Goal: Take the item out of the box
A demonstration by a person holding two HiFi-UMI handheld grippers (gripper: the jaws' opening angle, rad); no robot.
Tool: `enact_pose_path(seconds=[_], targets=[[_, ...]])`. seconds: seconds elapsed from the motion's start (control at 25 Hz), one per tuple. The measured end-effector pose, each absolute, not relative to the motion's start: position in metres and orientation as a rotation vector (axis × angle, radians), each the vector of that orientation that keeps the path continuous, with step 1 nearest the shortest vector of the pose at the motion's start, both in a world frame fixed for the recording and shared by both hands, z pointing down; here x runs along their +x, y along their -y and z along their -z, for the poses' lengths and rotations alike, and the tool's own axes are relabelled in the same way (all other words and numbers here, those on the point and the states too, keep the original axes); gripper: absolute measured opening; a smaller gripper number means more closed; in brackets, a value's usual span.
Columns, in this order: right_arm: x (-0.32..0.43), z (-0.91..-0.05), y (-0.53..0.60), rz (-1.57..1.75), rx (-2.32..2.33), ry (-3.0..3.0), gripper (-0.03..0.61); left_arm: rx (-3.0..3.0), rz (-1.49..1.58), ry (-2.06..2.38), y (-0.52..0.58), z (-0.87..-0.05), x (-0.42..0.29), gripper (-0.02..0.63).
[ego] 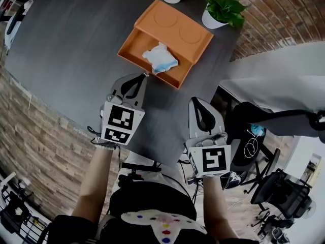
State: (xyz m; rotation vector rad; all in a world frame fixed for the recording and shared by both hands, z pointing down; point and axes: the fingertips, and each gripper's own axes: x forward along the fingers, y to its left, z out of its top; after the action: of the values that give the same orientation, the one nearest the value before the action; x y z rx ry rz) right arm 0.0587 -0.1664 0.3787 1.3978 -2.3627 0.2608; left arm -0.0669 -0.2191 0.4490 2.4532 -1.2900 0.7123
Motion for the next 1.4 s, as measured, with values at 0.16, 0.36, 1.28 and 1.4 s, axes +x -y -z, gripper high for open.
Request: enact_pose_path(seconds=[0.16, 0.36, 1.28, 1.4], targets=[[0.059, -0.369, 0.174, -0.256, 1.413, 2.354, 0.008, 2.489, -0.669, 1.327, 0.214, -0.415, -0.072, 0.006], [0.05, -0.368, 0.186, -0.275, 1.357, 2.379, 0.129, 2.485, -0.591, 1.42, 0.213, -0.38, -0.094, 0.006], [-0.036, -0.414, 0.266, -0.137, 1.008, 2.33, 0.128, 2.412, -0.499, 1.541, 0.229, -0.372, -0.164, 0.006], [-0.043, -0.427, 0.274, -0.145, 0.966, 2.313, 0.129, 2.407, -0.51, 1.548, 0.233, -0.376, -0.168, 0.006]])
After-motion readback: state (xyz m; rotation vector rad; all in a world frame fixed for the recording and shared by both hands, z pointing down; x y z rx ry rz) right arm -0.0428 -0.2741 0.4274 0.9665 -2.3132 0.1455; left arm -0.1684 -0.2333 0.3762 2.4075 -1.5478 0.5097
